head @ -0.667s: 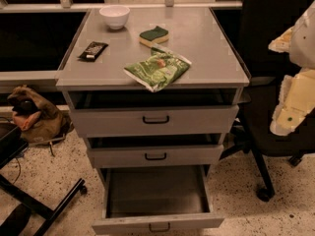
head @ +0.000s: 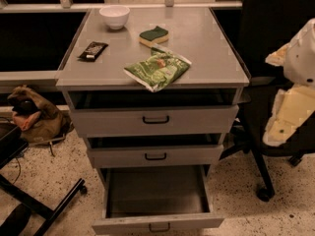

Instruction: Close bottom drawer

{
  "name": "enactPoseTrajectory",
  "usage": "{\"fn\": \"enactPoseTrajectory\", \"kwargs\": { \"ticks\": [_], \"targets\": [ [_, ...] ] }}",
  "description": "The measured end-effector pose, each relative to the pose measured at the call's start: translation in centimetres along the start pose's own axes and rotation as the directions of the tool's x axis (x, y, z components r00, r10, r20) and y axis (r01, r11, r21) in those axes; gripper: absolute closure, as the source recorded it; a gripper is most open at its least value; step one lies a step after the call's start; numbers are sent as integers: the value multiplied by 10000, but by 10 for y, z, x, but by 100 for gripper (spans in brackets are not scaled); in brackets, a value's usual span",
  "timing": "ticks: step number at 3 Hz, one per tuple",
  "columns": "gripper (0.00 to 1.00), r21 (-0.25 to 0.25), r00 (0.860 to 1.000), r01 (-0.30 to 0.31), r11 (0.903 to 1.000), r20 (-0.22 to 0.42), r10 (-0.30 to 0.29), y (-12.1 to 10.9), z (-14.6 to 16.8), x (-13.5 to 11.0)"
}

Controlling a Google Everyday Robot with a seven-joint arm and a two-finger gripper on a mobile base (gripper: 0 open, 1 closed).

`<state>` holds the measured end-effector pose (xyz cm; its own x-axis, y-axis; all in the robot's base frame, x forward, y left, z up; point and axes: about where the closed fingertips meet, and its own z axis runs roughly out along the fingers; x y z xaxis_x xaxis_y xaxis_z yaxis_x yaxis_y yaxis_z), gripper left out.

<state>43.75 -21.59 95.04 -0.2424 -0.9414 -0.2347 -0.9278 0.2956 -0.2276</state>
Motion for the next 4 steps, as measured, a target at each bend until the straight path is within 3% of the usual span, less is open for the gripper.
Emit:
{"fn": "enactPoseTrajectory", "kwargs": {
  "ticks": [1, 2, 3, 4],
  "targets": [
    [0, -478, 9968, -624, 9969, 475, 647, 19, 51, 16],
    [0, -1389, 9897, -1087, 9843, 772, 1202, 53, 107, 33],
    [0, -1389, 9897, -1087, 9843, 773, 1202, 53, 107, 33],
    [0, -1809, 9858, -1066, 9777, 1091, 1276, 70, 140, 30]
  ]
}}
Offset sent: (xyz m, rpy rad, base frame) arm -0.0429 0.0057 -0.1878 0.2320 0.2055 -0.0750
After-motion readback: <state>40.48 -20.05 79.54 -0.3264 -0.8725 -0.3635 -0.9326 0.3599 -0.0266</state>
